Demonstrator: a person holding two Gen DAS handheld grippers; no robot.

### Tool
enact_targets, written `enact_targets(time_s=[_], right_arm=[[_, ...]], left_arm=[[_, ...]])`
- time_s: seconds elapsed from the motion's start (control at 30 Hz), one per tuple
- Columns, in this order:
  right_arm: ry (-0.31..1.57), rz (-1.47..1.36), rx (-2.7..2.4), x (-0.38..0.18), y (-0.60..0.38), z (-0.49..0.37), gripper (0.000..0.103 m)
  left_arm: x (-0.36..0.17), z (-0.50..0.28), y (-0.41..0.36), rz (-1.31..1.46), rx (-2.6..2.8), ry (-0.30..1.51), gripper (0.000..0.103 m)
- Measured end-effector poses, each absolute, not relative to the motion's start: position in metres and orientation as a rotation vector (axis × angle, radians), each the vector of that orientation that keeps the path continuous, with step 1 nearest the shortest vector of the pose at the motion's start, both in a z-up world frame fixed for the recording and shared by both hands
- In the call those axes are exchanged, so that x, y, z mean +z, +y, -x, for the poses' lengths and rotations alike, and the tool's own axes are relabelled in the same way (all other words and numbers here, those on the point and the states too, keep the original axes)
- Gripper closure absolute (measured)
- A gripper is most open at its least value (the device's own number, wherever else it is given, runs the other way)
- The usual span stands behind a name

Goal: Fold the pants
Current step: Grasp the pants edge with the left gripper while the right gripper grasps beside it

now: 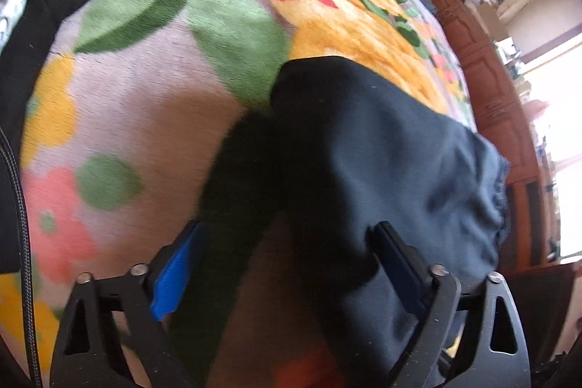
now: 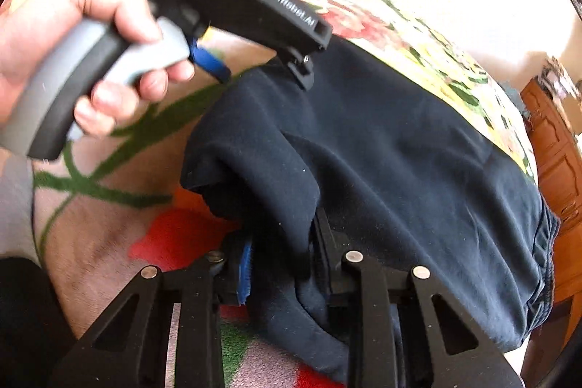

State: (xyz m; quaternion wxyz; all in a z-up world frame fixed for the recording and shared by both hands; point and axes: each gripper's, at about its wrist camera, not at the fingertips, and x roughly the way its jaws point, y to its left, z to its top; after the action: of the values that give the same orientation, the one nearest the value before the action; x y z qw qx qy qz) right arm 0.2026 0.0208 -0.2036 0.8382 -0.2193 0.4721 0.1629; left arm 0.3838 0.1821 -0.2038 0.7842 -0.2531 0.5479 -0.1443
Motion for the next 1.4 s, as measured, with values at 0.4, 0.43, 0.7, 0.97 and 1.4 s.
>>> enact_targets(time_s=[0.4,0.43,0.7,0.97,1.4], right_arm=[[0.960,0.436,0.381,-0.187,0.016,-0.194,0.075],[0.955,0.437,0.389,-0.185,0.017,-0.193,0.076],[0.893,0.346,0.567,-0.149,0.043,-0.175,0.076],[0.762,0.215,0.720,-0.081,0.072,-0.144,0.077],[0.705,0.083,0.428,-0.018,-0.115,-0.149,0.082]], left_arm=[[-0.205,-0.388,0.166,0.613,-0.430,1.255,0.089],[-0.198,-0.385,0.167,0.598,-0.418,1.246,0.090],[-0.133,-0.340,0.212,0.485,-0.313,1.185,0.090],[-0.040,-0.300,0.233,0.426,-0.240,1.094,0.091],[0.035,-0.338,-0.005,0.184,-0.446,1.000,0.091]])
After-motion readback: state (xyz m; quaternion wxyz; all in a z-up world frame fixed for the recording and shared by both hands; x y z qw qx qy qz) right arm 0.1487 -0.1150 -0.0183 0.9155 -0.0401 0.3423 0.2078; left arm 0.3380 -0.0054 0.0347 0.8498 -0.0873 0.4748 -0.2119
